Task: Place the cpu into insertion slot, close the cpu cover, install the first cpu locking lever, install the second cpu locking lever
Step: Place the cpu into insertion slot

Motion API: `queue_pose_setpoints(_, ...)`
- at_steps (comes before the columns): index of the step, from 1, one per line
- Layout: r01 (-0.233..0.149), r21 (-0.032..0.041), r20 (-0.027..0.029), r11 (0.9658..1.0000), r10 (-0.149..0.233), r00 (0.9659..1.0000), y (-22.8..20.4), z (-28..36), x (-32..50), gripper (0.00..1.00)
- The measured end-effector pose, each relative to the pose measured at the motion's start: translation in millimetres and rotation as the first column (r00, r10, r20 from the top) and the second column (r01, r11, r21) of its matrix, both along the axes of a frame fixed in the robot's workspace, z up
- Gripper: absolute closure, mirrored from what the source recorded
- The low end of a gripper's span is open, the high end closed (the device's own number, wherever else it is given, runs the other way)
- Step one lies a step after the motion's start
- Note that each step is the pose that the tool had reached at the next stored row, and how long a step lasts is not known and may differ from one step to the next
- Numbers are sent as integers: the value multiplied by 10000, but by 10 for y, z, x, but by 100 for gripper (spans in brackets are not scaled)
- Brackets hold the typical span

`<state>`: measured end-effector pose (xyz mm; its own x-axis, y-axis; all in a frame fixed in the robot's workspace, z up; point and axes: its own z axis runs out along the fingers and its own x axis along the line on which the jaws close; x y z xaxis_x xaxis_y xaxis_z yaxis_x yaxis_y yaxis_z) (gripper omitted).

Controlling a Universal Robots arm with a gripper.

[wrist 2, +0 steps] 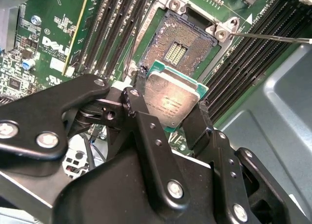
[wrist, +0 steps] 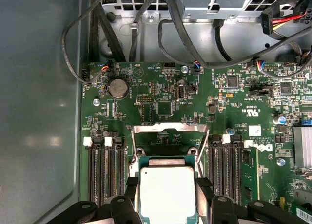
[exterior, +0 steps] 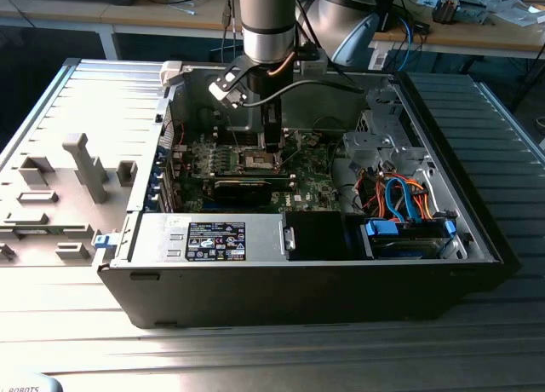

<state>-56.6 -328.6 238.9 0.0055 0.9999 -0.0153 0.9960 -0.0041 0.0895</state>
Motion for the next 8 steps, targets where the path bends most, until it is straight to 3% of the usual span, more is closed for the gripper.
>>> queue_pose_setpoints(8, 0, 0, 0, 10000, 0, 10000, 0, -33, -14, 45)
